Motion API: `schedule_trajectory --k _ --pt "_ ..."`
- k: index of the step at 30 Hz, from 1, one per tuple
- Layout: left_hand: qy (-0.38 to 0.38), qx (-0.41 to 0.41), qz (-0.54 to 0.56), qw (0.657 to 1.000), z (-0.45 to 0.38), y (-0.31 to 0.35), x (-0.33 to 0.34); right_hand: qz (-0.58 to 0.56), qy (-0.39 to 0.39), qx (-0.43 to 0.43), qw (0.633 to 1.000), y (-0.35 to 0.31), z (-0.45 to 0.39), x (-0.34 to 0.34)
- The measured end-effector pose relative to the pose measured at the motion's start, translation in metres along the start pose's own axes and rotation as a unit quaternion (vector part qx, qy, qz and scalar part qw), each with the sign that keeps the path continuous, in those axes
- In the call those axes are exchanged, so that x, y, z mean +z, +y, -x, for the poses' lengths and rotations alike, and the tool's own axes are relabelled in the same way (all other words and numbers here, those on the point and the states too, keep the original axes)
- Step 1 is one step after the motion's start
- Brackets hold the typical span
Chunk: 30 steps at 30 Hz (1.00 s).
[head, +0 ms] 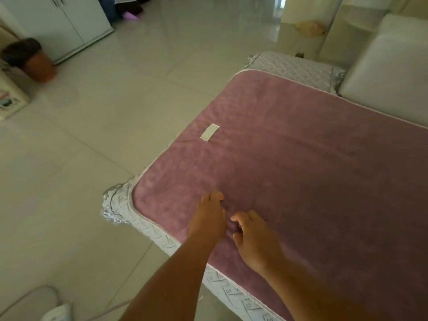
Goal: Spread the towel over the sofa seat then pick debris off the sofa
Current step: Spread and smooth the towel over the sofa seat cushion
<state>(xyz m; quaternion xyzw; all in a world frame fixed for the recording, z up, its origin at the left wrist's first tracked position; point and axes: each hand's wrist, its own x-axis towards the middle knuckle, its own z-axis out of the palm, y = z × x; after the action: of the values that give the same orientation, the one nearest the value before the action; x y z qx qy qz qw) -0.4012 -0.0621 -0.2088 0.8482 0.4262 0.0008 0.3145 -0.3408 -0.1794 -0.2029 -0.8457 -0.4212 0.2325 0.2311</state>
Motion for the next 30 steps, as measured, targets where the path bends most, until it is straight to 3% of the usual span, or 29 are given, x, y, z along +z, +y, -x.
schedule_trajectory --k 8,18,25,30 --pt "0.047 -0.030 0.029 0.998 -0.055 -0.049 -0.060 0.005 -0.014 -0.048 0.999 -0.063 -0.081 0.021" --pt "0.015 -0.089 -0.052 0.995 -0.102 -0.105 -0.089 0.053 -0.087 -0.118 0.988 -0.112 -0.171 0.044" --pt "0.059 -0.242 -0.042 0.968 -0.107 -0.141 -0.111 0.108 -0.123 -0.188 0.968 -0.144 -0.225 0.068" --pt "0.043 -0.281 -0.050 0.958 -0.103 -0.156 -0.110 0.138 -0.126 -0.210 0.960 -0.161 -0.236 0.086"
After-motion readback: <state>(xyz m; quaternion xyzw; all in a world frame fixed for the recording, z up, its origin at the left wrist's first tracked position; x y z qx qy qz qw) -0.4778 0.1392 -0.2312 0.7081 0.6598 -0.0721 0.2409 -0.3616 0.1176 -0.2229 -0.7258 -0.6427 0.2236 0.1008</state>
